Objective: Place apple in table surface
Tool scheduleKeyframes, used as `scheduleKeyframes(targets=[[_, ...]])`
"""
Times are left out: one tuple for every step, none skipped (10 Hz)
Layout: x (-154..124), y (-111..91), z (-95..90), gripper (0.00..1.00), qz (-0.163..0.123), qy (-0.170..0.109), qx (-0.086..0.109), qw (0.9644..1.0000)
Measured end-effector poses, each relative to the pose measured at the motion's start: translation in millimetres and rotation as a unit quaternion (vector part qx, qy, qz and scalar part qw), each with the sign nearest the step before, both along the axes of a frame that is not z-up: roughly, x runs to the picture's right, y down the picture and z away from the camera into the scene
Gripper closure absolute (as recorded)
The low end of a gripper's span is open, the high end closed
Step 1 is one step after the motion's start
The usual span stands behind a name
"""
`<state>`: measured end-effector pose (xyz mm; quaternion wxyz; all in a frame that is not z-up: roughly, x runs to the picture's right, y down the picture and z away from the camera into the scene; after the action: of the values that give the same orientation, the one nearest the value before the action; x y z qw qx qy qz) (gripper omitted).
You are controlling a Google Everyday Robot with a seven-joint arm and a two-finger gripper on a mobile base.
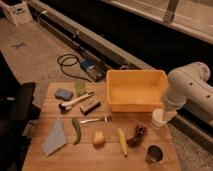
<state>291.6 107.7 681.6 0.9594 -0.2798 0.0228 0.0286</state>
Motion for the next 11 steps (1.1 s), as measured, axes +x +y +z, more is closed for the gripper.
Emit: scheduleKeyframes(targets=[[0.3, 1.3, -0.1, 0.35, -0.003, 0.003, 0.000, 1.0000], [-0.5, 2.3, -0.6, 0.35, -0.009, 0.006, 0.002, 0.9999], [-6.3, 6.2, 2.2, 0.35, -0.027, 0.001, -0.003, 0.9996], [-14.4, 9.7, 5.0, 0.35, -0.044, -0.005, -0.008, 0.9990], [-34.0, 17.5, 9.4, 0.35, -0.077, -0.018, -0.020, 0.9967], [-53.0, 23.4, 13.0, 0.35, -0.101, -0.029, -0.028, 0.9941], [-75.7, 28.2, 16.2, 0.35, -0.120, -0.042, -0.035, 0.9912], [-101.6, 34.4, 19.5, 0.35, -0.143, -0.056, -0.043, 0.9871], [-131.1, 44.0, 22.5, 0.35, -0.169, -0.073, -0.053, 0.9814], [-149.7, 51.4, 24.0, 0.35, -0.183, -0.083, -0.058, 0.9780], [-174.4, 59.8, 25.5, 0.35, -0.199, -0.097, -0.065, 0.9731]])
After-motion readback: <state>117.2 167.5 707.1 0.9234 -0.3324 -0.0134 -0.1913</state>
